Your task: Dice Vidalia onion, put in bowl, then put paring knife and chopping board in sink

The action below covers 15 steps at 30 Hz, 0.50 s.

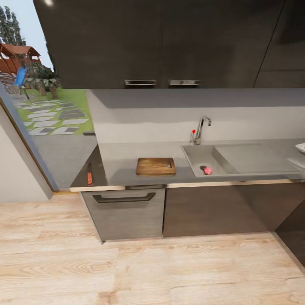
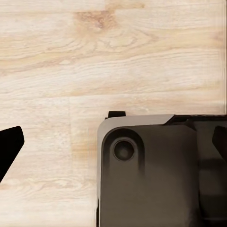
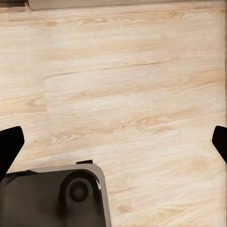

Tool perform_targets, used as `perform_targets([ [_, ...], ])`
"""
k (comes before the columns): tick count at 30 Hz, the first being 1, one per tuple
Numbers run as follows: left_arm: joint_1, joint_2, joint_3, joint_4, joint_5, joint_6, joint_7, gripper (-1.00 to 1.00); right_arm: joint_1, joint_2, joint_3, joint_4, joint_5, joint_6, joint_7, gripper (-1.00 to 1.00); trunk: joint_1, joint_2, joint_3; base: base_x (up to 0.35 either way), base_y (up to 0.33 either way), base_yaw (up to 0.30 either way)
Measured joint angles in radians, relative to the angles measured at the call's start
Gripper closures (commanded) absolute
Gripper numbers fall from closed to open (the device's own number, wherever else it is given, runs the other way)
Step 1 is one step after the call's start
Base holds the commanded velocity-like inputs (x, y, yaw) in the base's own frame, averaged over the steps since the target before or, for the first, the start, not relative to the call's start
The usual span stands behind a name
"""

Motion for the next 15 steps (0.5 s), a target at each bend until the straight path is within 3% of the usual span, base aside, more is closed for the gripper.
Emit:
perform_targets([
  [15,0.0,0.0,0.0,0.0,0.0,0.0,0.0,-1.0,0.0,0.0,0.001,0.0,0.0,0.0,0.0,-1.0,0.0,0.0,0.0,0.0,-0.317,0.0],
])
